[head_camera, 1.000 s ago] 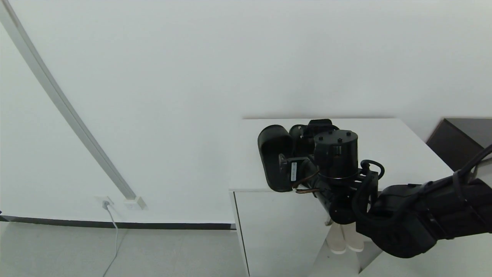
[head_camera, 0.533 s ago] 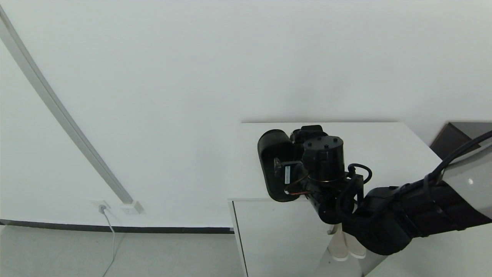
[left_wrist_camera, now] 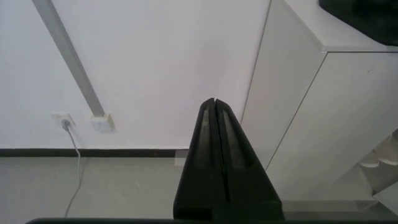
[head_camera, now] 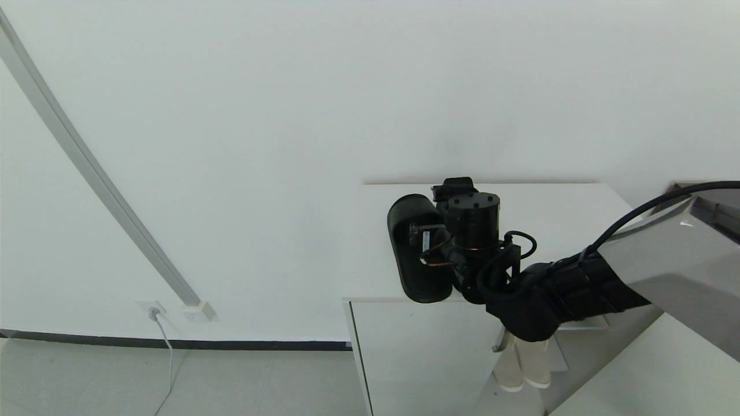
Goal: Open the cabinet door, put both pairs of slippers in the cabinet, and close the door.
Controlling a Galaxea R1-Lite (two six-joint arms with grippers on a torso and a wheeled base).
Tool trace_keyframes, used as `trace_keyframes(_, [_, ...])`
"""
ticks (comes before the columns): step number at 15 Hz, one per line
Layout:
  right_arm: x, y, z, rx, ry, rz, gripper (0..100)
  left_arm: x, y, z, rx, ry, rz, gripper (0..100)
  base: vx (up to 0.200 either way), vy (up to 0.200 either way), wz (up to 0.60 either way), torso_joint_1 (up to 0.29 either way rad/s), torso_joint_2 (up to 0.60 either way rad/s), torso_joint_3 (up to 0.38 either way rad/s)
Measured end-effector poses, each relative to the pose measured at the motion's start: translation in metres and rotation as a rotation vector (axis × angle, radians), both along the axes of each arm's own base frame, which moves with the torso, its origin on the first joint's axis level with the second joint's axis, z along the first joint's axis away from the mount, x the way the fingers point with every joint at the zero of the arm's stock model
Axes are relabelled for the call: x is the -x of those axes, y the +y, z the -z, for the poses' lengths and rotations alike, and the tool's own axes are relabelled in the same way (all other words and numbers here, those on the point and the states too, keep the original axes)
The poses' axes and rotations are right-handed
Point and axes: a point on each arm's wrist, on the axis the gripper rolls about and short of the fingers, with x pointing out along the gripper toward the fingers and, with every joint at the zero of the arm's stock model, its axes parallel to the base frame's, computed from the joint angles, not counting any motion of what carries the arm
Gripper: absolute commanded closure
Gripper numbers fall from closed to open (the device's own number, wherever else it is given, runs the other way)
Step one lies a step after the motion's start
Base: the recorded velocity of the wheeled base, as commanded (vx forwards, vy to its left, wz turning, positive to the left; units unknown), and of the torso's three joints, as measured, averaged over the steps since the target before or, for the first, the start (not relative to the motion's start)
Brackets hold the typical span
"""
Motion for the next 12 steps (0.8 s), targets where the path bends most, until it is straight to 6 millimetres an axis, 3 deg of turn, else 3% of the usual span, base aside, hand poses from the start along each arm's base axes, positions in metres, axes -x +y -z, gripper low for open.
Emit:
trace_keyframes(5, [-0.018, -0.004, 0.007, -0.007, -0.017, 0.009, 0, 0.0, 0.0, 0.0, 0.0, 0.0, 0.0, 100, 0.0, 0.0, 0.0, 0.0, 0.0, 0.0])
trace_keyframes(6, [-0.019, -0.005, 0.008, -0.009, -0.02, 0.011, 100, 0.0, 0.0, 0.0, 0.0, 0.0, 0.0, 100, 0.0, 0.0, 0.0, 0.0, 0.0, 0.0])
trace_keyframes(12, [-0.02, -0.004, 0.009, -0.007, -0.02, 0.01, 100, 0.0, 0.0, 0.0, 0.0, 0.0, 0.001, 100, 0.0, 0.0, 0.0, 0.0, 0.0, 0.0])
